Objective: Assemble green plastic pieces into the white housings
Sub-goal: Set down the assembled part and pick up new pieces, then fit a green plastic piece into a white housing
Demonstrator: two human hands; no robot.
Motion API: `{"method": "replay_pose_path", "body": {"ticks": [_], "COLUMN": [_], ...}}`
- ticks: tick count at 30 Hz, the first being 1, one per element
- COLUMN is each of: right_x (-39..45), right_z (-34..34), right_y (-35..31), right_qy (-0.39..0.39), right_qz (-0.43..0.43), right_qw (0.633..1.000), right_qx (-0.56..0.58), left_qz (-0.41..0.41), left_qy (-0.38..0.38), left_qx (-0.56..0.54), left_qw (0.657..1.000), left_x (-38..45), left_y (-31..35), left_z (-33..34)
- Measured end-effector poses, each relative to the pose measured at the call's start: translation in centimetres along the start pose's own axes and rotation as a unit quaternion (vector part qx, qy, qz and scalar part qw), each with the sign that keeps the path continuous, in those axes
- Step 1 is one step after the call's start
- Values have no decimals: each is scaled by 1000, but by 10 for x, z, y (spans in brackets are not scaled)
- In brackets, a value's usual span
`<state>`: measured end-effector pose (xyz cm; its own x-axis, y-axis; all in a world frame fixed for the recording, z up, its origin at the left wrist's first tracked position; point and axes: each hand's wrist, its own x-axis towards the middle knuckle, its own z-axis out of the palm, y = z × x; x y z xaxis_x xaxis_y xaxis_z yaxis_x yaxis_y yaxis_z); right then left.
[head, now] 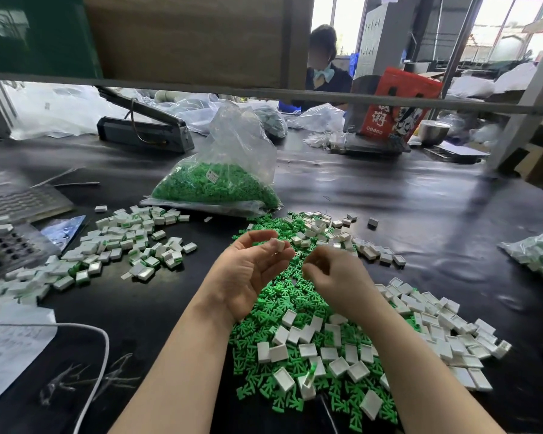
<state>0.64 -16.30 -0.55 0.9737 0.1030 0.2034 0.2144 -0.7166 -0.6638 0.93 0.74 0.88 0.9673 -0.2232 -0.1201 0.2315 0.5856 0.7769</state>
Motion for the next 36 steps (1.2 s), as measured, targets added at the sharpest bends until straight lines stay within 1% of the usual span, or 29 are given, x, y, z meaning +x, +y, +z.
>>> {"method": "replay_pose_path", "body": {"ticks": [2,4,6,11,18,21,24,26,29,32,36], "right_x": [0,-2,-3,-5,-3,-2,-2,-2,-2,-2,-3], "right_z": [-2,-4,-7,-11,-10,-9,-9,-9,-6,-6,-6], "right_y": [-2,-5,-7,-10,-11,-11,-11,-12,-15,-16,-17], "right_qy": [29,45,45,45,21,34,50,64,104,124,129], "right_qz": [11,20,24,21,48,49,35,23,12,10,3], "right_qw": [993,974,954,915,858,854,853,862,883,885,889], "right_qx": [111,223,294,401,510,517,518,502,457,449,440], "left_qz": [3,-2,-10,-15,11,44,70,78,93,113,143], "left_qy": [-9,-16,-25,-35,1,15,20,13,10,21,30], "left_qx": [-13,-27,-38,-27,57,72,114,139,167,205,244], "left_qw": [1000,999,999,999,998,996,991,987,981,972,959], "left_x": [-1,-2,-3,-4,-3,-3,-4,-5,-5,-4,-5], "left_y": [1,3,4,4,-1,-1,-3,-5,-7,-9,-10], "left_z": [0,1,1,2,7,9,11,12,13,13,15]}}
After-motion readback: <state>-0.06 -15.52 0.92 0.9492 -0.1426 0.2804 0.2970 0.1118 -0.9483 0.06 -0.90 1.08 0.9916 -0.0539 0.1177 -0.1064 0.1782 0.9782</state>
